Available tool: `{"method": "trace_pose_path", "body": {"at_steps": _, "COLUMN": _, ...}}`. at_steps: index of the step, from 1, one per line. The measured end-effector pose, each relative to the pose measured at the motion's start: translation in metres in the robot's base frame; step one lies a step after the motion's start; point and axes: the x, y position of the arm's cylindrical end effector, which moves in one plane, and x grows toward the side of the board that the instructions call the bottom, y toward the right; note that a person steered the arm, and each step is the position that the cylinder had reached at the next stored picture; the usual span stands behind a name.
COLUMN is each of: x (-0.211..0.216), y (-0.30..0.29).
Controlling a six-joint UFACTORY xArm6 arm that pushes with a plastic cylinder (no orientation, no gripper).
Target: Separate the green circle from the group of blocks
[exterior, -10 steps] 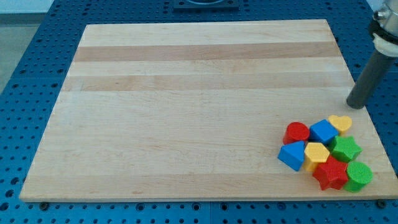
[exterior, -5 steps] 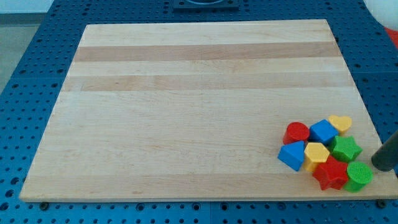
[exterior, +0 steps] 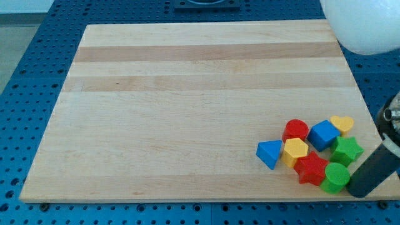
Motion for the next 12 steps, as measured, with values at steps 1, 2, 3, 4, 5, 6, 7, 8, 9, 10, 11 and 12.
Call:
{"method": "trace_pose_path", "body": {"at_steps": 1, "x": 0.0, "y": 0.0}}
{"method": "trace_pose_path", "body": {"at_steps": 2, "x": -0.025, "y": -0.051}}
{"method": "trace_pose_path", "body": {"at_steps": 3, "x": -0.025, "y": -0.055}}
{"method": "trace_pose_path", "body": {"at_steps": 4, "x": -0.004, "y": -0.055}}
{"method": "trace_pose_path", "body": {"at_steps": 5, "x": 0.002, "y": -0.057}}
{"method": "trace_pose_path", "body": {"at_steps": 6, "x": 0.001, "y": -0.057}}
{"method": "trace_pose_path", "body": {"at_steps": 7, "x": 0.001, "y": -0.057}}
{"method": "trace_pose_path", "body": {"at_steps": 8, "x": 0.001, "y": -0.075}}
{"method": "trace_pose_path", "body": {"at_steps": 9, "x": 0.001, "y": -0.08}}
{"method": "trace_pose_path", "body": {"at_steps": 10, "x": 0.001, "y": -0.092}}
{"method": "trace_pose_path", "body": {"at_steps": 11, "x": -0.002, "y": -0.16}}
{"method": "trace_pose_path", "body": {"at_steps": 12, "x": -0.004, "y": -0.203}}
